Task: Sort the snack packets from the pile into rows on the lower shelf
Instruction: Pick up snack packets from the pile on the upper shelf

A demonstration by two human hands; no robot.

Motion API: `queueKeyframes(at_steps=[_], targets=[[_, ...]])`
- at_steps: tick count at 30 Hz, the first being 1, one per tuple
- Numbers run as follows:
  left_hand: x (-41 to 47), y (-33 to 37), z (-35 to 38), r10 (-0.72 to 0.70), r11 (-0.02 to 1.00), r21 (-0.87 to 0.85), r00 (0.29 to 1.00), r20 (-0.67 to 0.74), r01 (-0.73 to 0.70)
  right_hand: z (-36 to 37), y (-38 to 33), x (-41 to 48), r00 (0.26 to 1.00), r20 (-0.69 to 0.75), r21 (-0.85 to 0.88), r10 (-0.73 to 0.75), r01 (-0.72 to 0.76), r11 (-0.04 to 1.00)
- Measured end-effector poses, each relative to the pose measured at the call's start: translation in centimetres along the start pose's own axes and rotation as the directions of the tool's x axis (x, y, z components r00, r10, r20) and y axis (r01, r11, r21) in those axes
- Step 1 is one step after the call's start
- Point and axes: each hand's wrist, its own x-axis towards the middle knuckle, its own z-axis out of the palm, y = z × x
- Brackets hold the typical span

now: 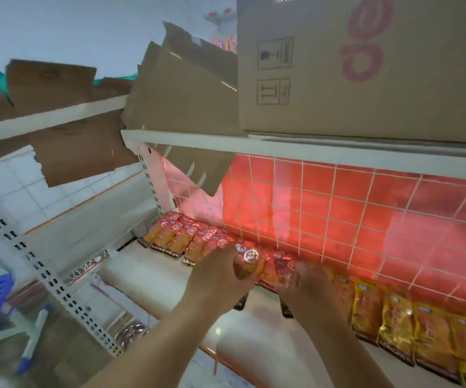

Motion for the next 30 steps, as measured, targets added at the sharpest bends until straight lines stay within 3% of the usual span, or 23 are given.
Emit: queueKeyframes(at_steps=[8,14,22,30], targets=[[4.6,-1.7,7.5,0.022,1.0,0.006,0.998,0.057,-0.022,4.0,1.0,3.4,0.998,0.004,-0.084,0.058,-0.058,0.995],[7.6,-4.4,10.3,0.048,0.999,0.002,0.983,0.179,-0.05,6.2,0.1,4.5,0.99,0.002,-0.119,0.141,-0.14,0.983],[9.0,-7.6,12.4,0.246,0.965,0.065,0.962,0.12,-0.255,9.0,-1.2,5.4,0.965,-0.126,-0.147,0.229,-0.247,0.958],[8.4,-9.6,13.1,0.389,0.921,-0.02,0.921,0.033,-0.388,11.3,-1.0,4.5,0.941,-0.229,-0.134,0.247,-0.282,0.95]])
